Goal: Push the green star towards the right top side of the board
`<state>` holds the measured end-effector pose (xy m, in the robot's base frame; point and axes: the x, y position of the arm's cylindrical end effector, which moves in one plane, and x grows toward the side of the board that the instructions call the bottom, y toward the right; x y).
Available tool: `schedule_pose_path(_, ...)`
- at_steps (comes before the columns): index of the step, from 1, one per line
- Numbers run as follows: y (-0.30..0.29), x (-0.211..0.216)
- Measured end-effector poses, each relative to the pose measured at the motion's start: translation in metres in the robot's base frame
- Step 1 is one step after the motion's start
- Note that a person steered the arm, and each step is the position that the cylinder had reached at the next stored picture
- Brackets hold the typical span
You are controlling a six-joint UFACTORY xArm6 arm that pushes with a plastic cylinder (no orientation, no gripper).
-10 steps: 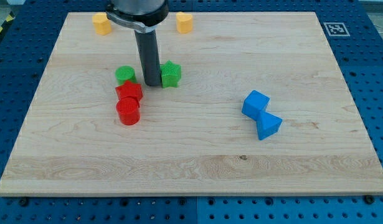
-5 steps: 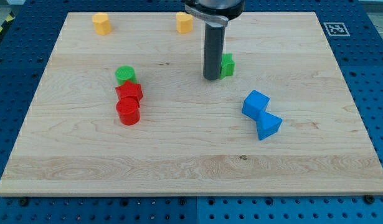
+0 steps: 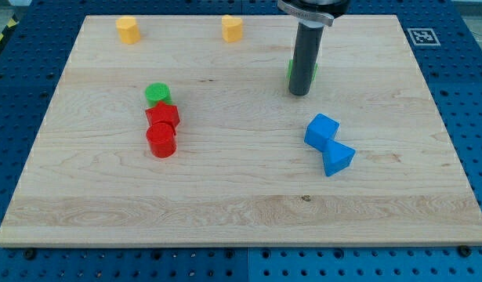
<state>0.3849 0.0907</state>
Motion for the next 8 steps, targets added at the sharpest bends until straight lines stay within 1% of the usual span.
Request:
schedule_pose_path(1, -0.007, -0.026)
schedule_pose_path(2, 0.011, -0.036)
schedule_pose_path(3, 0.003, -0.045)
schedule_pose_path(4, -0.043, -0.045)
schedule_pose_path(5, -0.044, -0.057)
schedule_pose_path(6, 0.01, -0.057)
schedule_pose_path(7, 0.014, -0.064)
schedule_pose_path(8, 0.015, -0.082)
